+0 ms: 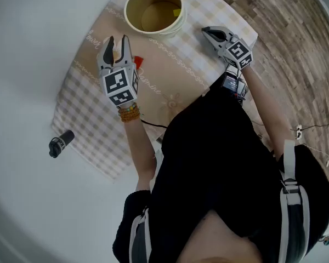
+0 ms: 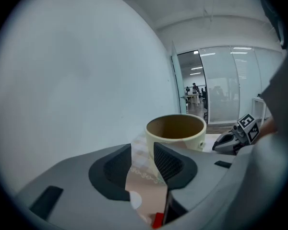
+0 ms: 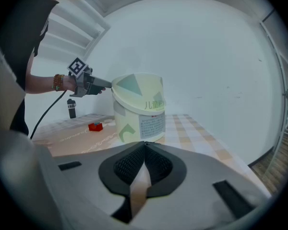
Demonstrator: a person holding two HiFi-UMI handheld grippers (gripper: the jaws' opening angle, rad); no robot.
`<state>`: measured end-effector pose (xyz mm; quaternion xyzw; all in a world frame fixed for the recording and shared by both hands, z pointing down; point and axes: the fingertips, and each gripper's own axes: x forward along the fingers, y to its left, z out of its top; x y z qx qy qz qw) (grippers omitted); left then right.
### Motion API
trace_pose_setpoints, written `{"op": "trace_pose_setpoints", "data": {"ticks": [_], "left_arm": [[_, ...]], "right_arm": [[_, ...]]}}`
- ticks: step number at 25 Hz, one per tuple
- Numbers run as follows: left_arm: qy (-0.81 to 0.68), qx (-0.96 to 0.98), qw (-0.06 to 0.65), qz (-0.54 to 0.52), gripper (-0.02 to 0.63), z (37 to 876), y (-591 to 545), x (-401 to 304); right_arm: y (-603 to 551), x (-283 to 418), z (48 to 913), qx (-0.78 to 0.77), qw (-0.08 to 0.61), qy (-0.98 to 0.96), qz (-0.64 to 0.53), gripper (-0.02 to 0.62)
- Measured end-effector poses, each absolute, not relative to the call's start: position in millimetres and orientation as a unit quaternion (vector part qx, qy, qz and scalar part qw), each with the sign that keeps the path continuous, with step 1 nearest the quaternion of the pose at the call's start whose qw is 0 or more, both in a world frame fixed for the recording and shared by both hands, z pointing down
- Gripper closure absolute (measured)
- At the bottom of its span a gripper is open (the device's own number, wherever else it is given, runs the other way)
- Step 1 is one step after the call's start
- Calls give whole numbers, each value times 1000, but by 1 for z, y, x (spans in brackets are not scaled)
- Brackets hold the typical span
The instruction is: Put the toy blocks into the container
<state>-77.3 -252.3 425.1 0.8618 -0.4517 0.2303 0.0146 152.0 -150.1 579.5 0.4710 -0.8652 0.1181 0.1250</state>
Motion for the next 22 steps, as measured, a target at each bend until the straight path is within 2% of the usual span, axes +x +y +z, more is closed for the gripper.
{"op": "trace_pose_setpoints", "data": {"ticks": [9, 22], "left_arm": [[-489, 838, 52, 237, 456, 461, -220, -148], [-487, 836, 93, 236, 456, 525, -186, -181]], "right_arm": [[-150, 150, 584, 476, 145, -859, 117, 589], [-150, 149, 588, 479, 161, -855, 121, 589]]}}
